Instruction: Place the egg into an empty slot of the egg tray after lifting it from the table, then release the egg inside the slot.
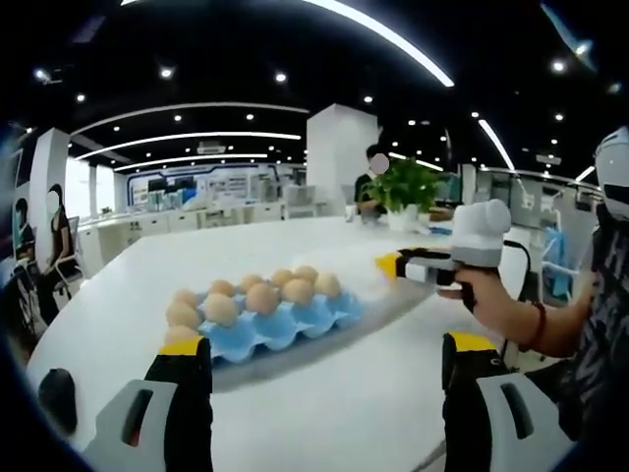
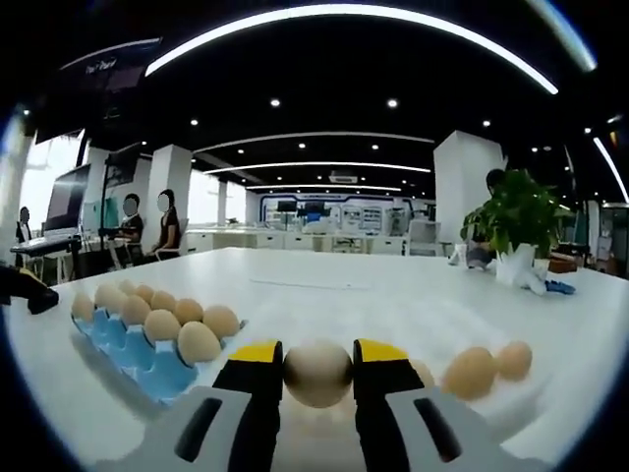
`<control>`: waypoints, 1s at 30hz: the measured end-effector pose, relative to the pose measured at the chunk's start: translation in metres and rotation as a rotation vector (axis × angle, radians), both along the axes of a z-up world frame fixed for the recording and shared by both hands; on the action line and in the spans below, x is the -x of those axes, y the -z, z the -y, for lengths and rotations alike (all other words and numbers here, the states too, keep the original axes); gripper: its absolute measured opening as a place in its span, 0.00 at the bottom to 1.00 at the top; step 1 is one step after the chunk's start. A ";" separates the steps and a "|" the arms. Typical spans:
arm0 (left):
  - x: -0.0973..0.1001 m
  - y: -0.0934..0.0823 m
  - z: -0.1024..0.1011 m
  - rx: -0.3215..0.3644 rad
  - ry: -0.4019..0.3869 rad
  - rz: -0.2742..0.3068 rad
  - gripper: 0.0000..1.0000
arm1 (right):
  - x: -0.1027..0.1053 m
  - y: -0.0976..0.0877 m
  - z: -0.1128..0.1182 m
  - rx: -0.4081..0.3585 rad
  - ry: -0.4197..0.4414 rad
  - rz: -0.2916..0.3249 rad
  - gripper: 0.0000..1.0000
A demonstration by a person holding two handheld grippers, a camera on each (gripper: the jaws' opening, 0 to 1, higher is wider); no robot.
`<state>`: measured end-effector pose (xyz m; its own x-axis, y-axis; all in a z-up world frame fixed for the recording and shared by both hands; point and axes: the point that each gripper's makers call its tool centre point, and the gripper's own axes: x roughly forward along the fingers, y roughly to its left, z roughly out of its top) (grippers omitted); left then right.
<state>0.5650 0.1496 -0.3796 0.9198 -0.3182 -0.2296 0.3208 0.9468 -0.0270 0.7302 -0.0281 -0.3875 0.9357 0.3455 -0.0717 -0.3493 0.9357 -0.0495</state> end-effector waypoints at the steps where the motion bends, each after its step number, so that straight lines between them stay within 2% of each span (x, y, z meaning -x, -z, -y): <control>1: 0.000 0.000 0.000 -0.001 0.000 -0.001 0.99 | 0.000 -0.001 -0.001 -0.002 -0.002 0.004 0.29; 15: 0.005 -0.002 -0.003 -0.011 -0.014 0.002 0.99 | 0.007 -0.017 -0.024 -0.002 -0.072 0.034 0.29; 30: 0.010 -0.005 -0.009 -0.014 -0.030 0.006 0.99 | 0.015 -0.024 -0.066 0.007 -0.180 0.037 0.29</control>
<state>0.5553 0.1588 -0.3745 0.9302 -0.2872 -0.2284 0.2923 0.9563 -0.0120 0.7153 0.0382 -0.3639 0.8607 0.5074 -0.0413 -0.5091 0.8577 -0.0722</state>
